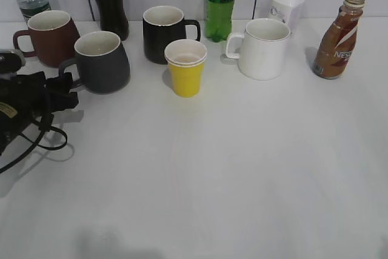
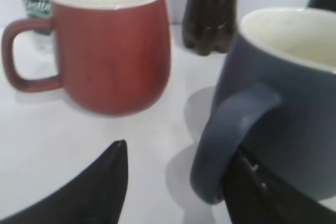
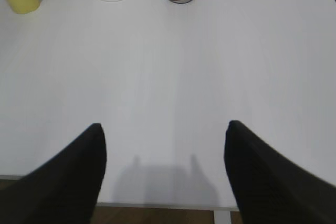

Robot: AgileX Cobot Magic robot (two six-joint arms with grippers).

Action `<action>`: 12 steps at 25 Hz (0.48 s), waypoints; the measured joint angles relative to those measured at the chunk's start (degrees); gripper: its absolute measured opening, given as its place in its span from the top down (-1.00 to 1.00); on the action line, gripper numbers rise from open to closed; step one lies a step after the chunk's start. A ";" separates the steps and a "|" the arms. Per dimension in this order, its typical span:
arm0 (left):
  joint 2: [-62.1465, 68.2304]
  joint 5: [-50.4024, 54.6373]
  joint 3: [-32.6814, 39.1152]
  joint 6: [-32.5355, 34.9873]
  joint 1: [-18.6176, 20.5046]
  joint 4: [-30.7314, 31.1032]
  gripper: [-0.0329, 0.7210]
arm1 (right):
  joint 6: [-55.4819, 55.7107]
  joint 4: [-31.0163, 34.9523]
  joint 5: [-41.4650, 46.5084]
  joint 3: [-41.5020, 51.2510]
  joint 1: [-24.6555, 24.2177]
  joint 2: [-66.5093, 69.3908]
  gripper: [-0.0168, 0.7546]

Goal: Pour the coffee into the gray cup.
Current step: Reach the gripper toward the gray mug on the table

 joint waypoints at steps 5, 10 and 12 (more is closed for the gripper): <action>1.73 -0.17 -2.43 0.00 0.00 -0.32 -0.11 | 0.00 0.00 0.00 0.00 0.00 0.00 -0.46; 3.06 0.50 -6.35 0.00 0.00 -1.32 -0.07 | 0.00 0.00 0.00 0.00 0.00 0.00 -0.46; 3.93 1.69 -8.21 0.00 0.00 -2.09 -0.03 | 0.00 0.00 0.00 0.00 0.00 0.00 -0.46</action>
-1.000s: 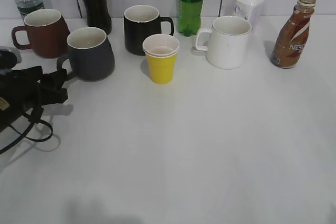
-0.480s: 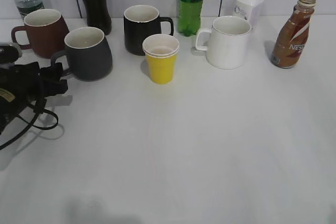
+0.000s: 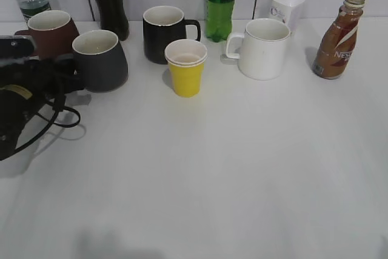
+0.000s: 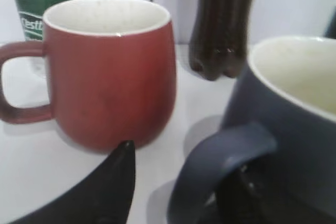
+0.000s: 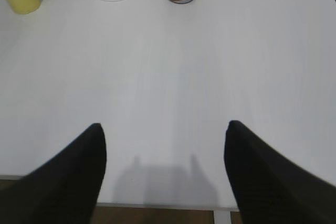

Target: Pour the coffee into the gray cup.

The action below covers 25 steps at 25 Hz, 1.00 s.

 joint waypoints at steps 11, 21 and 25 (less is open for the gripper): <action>2.33 1.84 -4.90 0.70 0.04 0.34 0.58 | 0.00 0.00 0.00 0.00 0.00 0.00 -0.46; 2.68 0.61 -4.93 7.89 0.11 3.50 0.78 | 0.00 0.00 0.00 0.00 0.00 0.00 -0.46; 2.75 -2.57 -4.93 10.42 0.11 3.65 0.81 | 0.00 0.00 0.00 0.00 0.00 0.00 -0.46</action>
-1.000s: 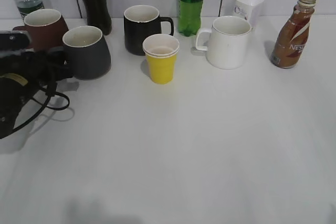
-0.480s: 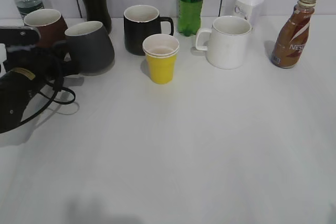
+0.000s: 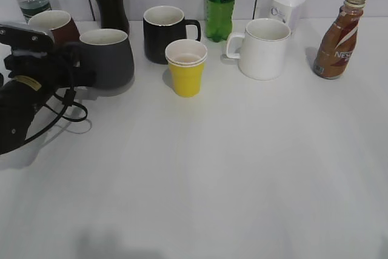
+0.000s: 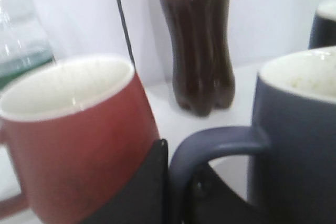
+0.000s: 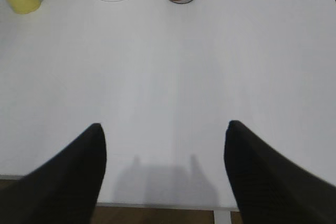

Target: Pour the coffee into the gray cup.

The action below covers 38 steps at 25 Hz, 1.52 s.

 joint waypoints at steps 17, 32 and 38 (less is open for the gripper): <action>-15.73 -2.34 13.70 -0.85 0.00 5.71 0.81 | 0.00 0.00 0.00 0.00 0.00 0.00 -0.46; -20.21 -2.48 19.52 -4.23 -7.46 14.74 0.81 | 0.00 0.00 0.00 0.00 0.00 0.00 -0.46; -20.21 -2.48 19.52 -4.28 -10.83 15.01 0.81 | 0.00 0.60 -6.87 -1.26 0.00 1.68 -0.30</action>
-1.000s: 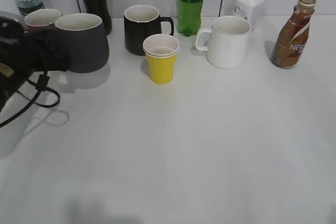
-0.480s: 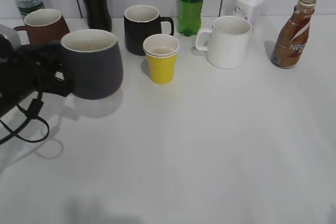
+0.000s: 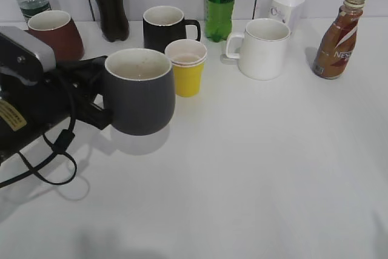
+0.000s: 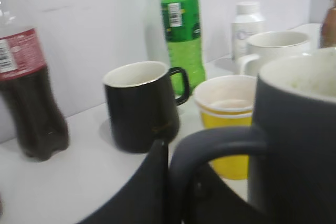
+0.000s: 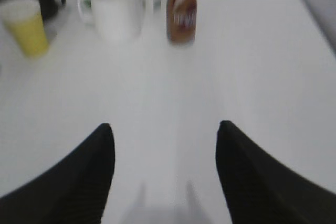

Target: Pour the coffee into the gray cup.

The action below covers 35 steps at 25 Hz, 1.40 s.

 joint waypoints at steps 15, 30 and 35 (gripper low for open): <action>0.00 0.00 0.00 -0.17 -0.38 0.19 0.81 | 0.00 -0.70 -35.58 1.93 0.00 28.91 -0.22; 0.00 0.00 0.00 -0.17 -0.38 0.02 0.80 | 0.00 -0.69 -70.92 2.04 0.00 61.56 -0.22; 0.00 0.00 0.00 -0.17 -0.38 0.02 0.80 | 0.41 -0.87 -84.10 2.04 0.00 72.91 -0.44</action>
